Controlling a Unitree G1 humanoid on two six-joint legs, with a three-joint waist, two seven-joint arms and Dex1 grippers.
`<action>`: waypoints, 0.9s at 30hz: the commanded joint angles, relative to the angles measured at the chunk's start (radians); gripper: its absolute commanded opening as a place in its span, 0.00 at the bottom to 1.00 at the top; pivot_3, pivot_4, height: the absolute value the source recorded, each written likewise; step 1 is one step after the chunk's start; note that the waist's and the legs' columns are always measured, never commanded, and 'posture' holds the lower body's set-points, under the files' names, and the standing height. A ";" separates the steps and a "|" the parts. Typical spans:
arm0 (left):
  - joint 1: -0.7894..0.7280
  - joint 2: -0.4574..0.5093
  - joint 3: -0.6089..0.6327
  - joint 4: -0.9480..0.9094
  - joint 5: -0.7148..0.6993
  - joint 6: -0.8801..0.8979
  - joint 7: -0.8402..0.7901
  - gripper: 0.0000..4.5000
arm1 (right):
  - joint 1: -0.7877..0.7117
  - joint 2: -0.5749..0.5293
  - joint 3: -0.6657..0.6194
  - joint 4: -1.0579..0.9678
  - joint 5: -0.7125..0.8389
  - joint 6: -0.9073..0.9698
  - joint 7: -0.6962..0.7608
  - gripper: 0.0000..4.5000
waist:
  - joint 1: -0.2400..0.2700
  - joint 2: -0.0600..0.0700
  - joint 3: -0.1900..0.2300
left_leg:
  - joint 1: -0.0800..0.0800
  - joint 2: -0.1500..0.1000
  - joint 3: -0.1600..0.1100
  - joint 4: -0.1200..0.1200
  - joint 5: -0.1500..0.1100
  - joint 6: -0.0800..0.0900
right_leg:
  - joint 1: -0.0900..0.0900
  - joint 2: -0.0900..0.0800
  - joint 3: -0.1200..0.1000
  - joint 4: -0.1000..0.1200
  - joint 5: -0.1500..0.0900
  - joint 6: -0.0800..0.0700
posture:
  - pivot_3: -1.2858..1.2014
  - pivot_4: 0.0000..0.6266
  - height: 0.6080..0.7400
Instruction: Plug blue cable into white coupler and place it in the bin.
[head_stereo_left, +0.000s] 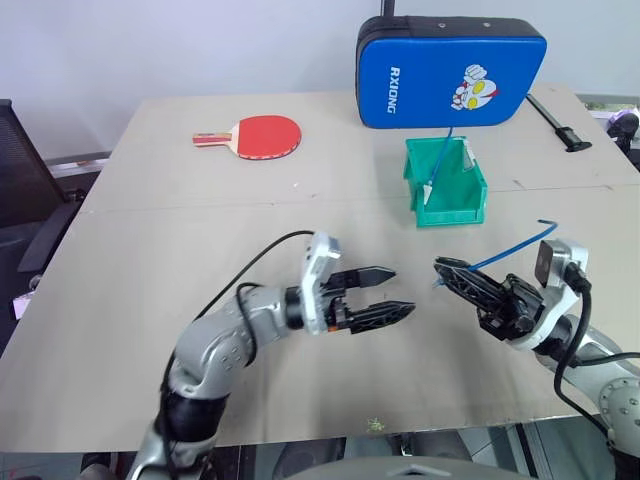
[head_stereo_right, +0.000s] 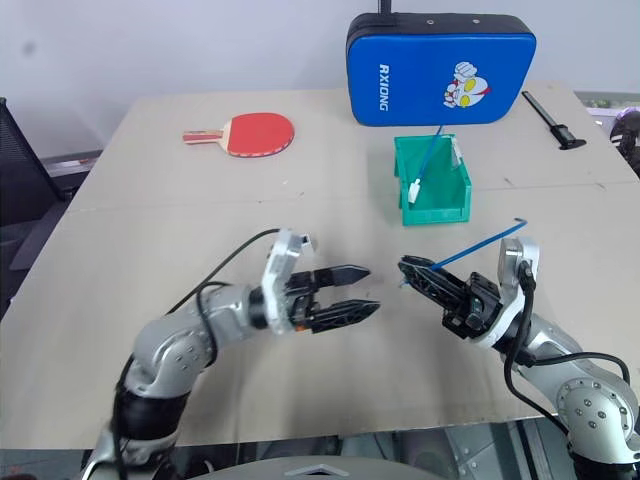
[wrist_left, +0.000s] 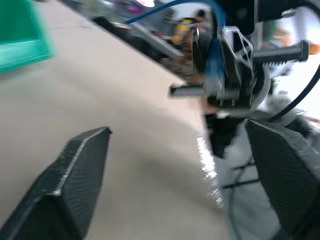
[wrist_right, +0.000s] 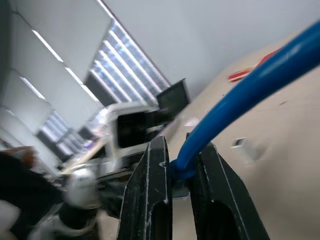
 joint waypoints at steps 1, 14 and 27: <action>0.123 0.008 0.056 -0.122 0.132 -0.137 0.122 0.99 | -0.045 0.008 -0.008 0.009 -0.138 -0.095 0.021 0.00 | 0.005 0.000 0.000 | 0.000 0.000 0.000 0.000 0.000 0.000 | 0.000 0.000 0.000 0.000 0.000 0.000 | 0.52 0.24 1.00; 0.132 -0.104 -0.118 0.239 0.926 -0.655 0.647 0.99 | -0.115 0.044 0.045 0.096 -0.340 -0.196 0.092 0.00 | 0.010 -0.001 -0.001 | -0.001 -0.002 0.000 -0.001 0.000 0.000 | 0.000 -0.002 -0.001 0.000 0.000 0.000 | 0.52 0.24 1.00; 0.076 -0.257 -0.144 0.375 0.948 -0.668 0.696 0.99 | -0.096 0.047 0.026 0.070 -0.332 -0.183 0.076 0.00 | 0.008 -0.001 -0.001 | 0.000 -0.002 0.000 -0.001 0.000 0.000 | -0.001 -0.002 -0.001 0.001 0.001 0.001 | 0.52 0.24 1.00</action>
